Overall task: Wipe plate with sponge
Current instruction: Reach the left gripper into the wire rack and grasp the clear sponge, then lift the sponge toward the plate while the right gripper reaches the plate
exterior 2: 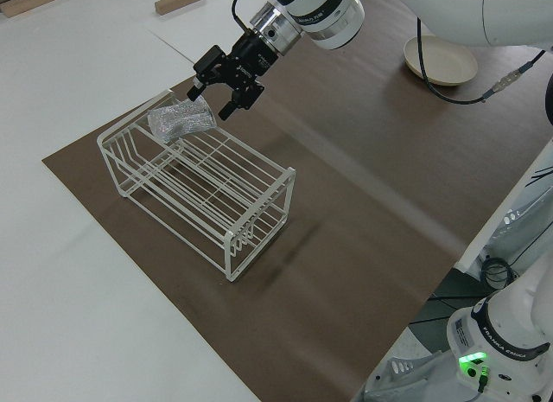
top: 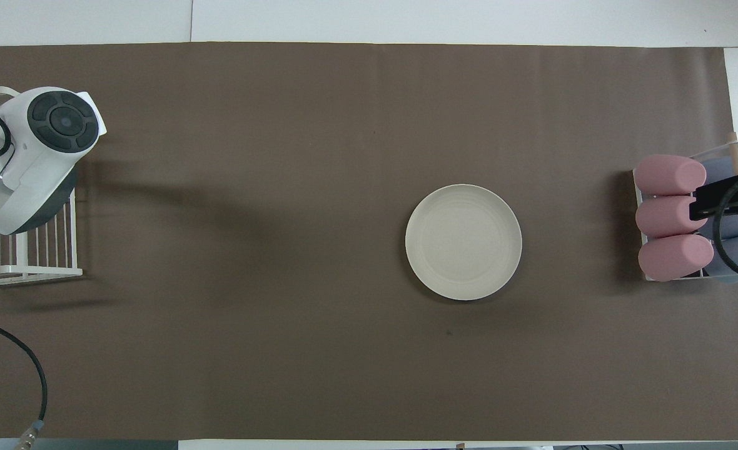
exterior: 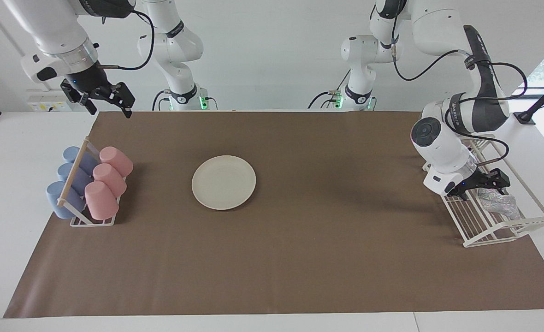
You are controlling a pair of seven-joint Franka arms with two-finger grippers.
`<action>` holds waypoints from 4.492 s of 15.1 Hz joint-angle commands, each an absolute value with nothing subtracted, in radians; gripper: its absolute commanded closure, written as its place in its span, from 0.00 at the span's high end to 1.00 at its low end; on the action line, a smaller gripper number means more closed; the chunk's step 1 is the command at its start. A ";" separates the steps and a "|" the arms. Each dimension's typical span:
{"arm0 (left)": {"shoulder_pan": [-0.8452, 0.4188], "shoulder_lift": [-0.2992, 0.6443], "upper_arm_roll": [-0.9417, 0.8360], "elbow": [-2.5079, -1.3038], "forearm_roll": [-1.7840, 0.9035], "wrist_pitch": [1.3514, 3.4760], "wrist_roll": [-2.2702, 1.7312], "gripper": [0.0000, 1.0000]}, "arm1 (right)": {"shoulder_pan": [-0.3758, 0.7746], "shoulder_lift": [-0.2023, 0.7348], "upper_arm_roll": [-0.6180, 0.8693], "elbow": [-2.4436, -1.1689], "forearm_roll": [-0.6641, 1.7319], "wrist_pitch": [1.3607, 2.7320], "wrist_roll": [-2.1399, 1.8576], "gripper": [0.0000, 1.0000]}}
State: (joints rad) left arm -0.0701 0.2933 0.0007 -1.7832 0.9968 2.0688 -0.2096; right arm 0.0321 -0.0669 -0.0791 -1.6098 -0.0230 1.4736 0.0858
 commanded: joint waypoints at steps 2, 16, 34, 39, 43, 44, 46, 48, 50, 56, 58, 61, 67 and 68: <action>-0.052 0.299 0.005 -1.775 1.020 2.100 -0.229 0.89 | 0.018 -0.080 -0.074 -1.629 -0.002 1.486 0.055 1.00; -0.051 0.299 0.003 -1.769 1.026 2.100 -0.238 0.00 | 0.018 -0.081 -0.074 -1.631 -0.002 1.486 0.055 1.00; -0.075 0.250 -0.020 -1.564 0.824 1.827 -0.048 0.00 | 0.020 -0.081 -0.074 -1.632 -0.002 1.486 0.055 1.00; -0.072 0.192 -0.022 -1.441 0.368 1.607 -0.040 0.00 | 0.018 -0.081 -0.074 -1.632 -0.002 1.486 0.055 1.00; -0.061 0.132 -0.011 -1.430 0.025 1.510 -0.107 0.00 | 0.018 -0.081 -0.074 -1.632 -0.002 1.486 0.057 1.00; -0.060 0.117 -0.011 -1.436 -0.039 1.508 -0.150 0.00 | 0.018 -0.081 -0.074 -1.632 0.000 1.486 0.057 1.00; -0.037 0.110 -0.009 -1.440 -0.243 1.502 -0.210 0.00 | 0.020 -0.083 -0.074 -1.632 0.000 1.486 0.057 1.00; -0.009 0.091 -0.011 -1.477 -0.438 1.505 -0.241 0.00 | 0.018 -0.083 -0.074 -1.632 0.000 1.486 0.057 1.00; 0.017 0.049 -0.011 -1.556 -0.622 1.534 -0.256 0.00 | 0.020 -0.083 -0.074 -1.632 0.000 1.486 0.057 1.00; 0.009 -0.086 -0.023 -1.889 -1.021 1.699 -0.238 0.00 | 0.021 -0.083 -0.074 -1.634 0.014 1.486 0.074 1.00; -0.024 -0.101 -0.023 -1.972 -1.147 1.718 -0.158 0.00 | 0.025 -0.084 -0.074 -1.634 0.072 1.493 0.159 1.00; -0.055 -0.092 -0.023 -2.054 -1.296 1.720 -0.003 0.00 | 0.064 -0.086 -0.061 -1.638 0.115 1.537 0.386 1.00; -0.117 -0.080 -0.023 -2.170 -1.434 1.703 0.237 0.00 | 0.178 -0.078 -0.032 -1.646 0.225 1.684 1.043 1.00; -0.121 -0.077 -0.023 -2.184 -1.443 1.703 0.283 0.00 | 0.219 -0.066 -0.032 -1.644 0.225 1.698 1.151 1.00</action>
State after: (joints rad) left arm -0.1036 -0.0594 -0.0351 -2.1371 -1.4054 1.6936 0.1958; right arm 0.1608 -0.0663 -0.0395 -1.6245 0.2107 1.6506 0.9535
